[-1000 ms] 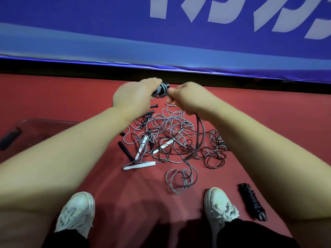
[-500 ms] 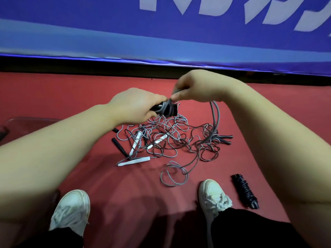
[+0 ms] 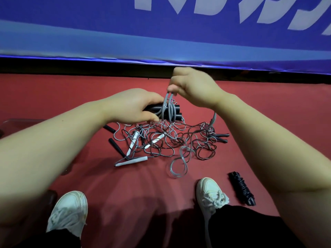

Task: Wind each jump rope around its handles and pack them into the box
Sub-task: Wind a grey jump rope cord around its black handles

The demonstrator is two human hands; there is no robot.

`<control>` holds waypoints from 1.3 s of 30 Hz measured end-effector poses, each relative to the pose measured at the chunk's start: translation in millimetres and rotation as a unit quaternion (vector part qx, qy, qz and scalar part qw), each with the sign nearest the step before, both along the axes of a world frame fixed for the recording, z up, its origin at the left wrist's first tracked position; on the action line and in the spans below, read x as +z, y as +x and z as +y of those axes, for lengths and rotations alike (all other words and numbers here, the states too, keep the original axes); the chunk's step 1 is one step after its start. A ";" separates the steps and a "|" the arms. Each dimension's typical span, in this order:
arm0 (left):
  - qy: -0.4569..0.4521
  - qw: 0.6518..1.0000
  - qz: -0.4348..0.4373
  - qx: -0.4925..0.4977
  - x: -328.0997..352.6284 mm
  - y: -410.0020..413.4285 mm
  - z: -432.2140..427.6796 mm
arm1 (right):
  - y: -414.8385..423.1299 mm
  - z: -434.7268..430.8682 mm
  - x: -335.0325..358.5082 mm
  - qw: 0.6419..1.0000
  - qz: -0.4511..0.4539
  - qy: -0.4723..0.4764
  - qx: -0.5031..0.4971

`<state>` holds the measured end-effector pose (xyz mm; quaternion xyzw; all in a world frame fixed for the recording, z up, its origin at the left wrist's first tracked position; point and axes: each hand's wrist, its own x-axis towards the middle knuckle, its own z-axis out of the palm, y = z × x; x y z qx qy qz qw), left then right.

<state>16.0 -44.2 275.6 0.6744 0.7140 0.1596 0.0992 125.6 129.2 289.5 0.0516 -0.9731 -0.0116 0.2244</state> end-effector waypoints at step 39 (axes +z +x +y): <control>0.195 0.829 -0.497 0.168 15.1 -14.8 -15.4 | -24.4 -52.0 -21.3 0.552 -0.041 -0.832 0.022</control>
